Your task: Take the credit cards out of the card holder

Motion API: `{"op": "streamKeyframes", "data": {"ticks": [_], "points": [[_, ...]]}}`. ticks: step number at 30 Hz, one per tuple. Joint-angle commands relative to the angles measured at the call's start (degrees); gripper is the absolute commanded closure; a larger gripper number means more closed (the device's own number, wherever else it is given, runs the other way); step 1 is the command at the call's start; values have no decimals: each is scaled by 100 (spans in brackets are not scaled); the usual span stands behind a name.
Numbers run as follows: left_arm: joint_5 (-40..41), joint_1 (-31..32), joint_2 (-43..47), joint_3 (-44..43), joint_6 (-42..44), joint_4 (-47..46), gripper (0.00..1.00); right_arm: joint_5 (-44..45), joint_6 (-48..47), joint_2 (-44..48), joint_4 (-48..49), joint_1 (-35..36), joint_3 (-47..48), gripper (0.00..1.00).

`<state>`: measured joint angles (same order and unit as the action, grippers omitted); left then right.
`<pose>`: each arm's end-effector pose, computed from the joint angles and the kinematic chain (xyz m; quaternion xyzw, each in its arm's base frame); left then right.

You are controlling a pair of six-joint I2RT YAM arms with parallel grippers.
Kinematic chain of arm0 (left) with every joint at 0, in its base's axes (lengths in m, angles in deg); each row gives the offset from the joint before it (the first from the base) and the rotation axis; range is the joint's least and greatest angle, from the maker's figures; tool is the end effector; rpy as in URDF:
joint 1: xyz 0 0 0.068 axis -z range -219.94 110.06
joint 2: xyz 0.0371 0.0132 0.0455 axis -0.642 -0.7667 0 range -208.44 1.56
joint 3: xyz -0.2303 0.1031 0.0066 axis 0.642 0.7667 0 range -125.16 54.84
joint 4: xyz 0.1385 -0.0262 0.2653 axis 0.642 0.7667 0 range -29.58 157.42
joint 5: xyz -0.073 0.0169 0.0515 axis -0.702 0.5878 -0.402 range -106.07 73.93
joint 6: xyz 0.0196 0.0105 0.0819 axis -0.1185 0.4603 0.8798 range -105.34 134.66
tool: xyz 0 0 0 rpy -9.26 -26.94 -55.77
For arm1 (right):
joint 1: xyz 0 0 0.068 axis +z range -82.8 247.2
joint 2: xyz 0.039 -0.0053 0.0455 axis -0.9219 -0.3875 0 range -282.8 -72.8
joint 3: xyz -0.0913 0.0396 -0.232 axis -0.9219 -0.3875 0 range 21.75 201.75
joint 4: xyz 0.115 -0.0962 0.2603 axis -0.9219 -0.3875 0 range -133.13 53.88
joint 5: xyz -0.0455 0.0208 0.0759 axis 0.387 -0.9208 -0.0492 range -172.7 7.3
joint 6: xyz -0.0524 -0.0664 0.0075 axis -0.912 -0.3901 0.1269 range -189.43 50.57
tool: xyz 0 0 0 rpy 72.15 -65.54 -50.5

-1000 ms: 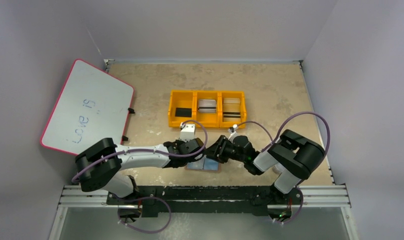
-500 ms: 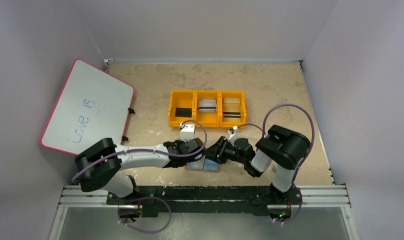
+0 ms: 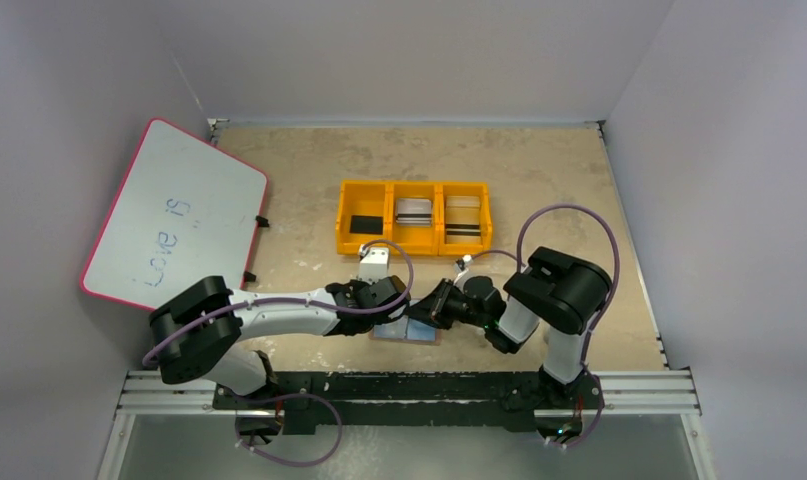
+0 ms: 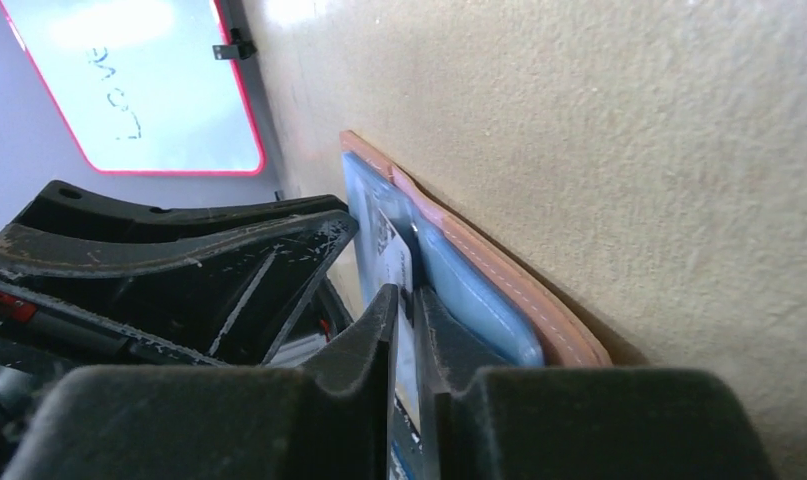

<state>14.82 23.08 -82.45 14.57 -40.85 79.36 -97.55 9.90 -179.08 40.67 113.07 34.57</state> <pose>0.1731 -0.2555 0.0779 -0.0014 0.9387 -0.0635 0.3388 0.1749 0.2076 0.0154 0.1551 0.7839 0.5734 0.1805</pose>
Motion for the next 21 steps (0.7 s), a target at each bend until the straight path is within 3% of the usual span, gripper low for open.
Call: {"op": "streamKeyframes", "data": {"ticks": [1,5,21], "points": [[-268,8,8,128,-92,166,82,96,-210,152,-449,36,-1,90],[-234,8,-43,141,-124,156,82,129,-68,336,-485,24,-239,100],[-163,8,-106,160,-113,189,82,7,-282,420,-161,-328,-680,100]]}}
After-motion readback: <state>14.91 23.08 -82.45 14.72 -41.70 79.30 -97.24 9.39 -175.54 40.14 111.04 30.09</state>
